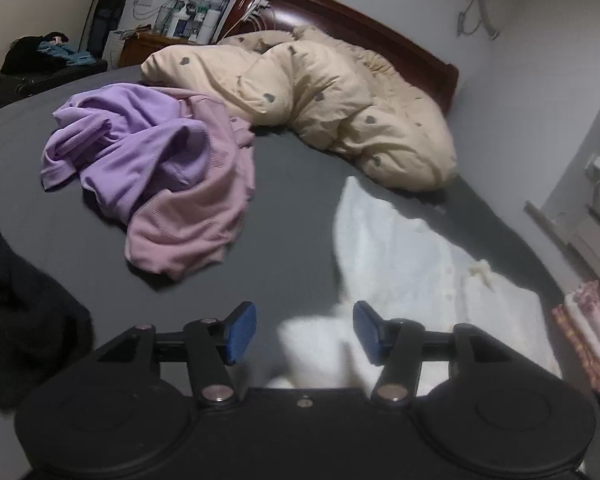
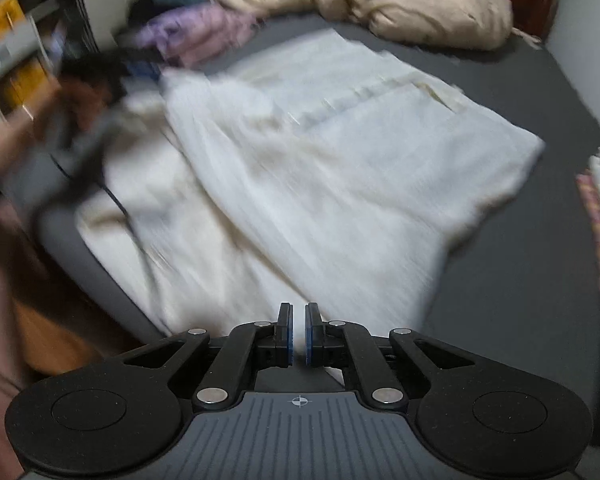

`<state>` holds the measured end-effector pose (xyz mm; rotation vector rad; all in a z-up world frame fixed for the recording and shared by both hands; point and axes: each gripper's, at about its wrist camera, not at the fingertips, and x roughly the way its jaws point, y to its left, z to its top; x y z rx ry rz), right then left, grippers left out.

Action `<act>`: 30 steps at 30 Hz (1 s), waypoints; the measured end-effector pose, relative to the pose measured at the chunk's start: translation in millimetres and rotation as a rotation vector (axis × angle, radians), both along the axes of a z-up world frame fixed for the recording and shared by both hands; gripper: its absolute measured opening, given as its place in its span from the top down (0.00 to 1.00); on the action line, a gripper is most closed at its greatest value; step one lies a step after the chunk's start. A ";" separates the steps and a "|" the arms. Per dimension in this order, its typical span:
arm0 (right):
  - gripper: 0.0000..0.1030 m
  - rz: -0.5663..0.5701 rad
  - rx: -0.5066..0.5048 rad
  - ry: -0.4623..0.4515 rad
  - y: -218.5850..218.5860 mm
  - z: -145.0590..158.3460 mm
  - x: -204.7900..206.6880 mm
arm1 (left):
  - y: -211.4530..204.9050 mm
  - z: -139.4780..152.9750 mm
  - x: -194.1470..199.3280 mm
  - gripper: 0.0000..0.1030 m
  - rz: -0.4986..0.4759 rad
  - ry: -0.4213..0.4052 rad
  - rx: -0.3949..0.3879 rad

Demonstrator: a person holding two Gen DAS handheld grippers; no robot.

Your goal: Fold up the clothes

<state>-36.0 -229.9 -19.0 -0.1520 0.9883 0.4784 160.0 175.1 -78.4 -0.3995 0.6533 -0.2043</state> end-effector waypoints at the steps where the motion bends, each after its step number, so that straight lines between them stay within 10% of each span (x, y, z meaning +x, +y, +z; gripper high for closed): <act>1: 0.96 0.013 0.047 0.007 10.4 3.4 7.4 | 6.2 -4.9 3.0 0.47 -0.007 0.011 -0.027; 7: 0.89 0.114 0.156 0.041 84.1 13.7 62.2 | 16.6 -27.9 13.5 0.48 -0.096 0.031 -0.176; 11: 0.28 0.145 0.146 0.025 116.9 20.6 83.0 | 0.1 -22.0 5.9 0.81 -0.179 -0.050 -0.174; 13: 0.27 0.136 0.154 0.016 123.0 19.1 85.7 | -8.7 -20.2 -1.1 0.94 -0.227 -0.075 -0.169; 21: 0.27 -0.010 0.191 -0.026 111.8 25.4 106.5 | -43.8 -10.6 -55.0 0.94 -0.424 -0.153 -0.097; 30: 0.27 -0.115 0.353 0.156 121.9 -2.2 188.5 | -58.4 -12.6 -89.4 0.93 -0.491 -0.181 -0.007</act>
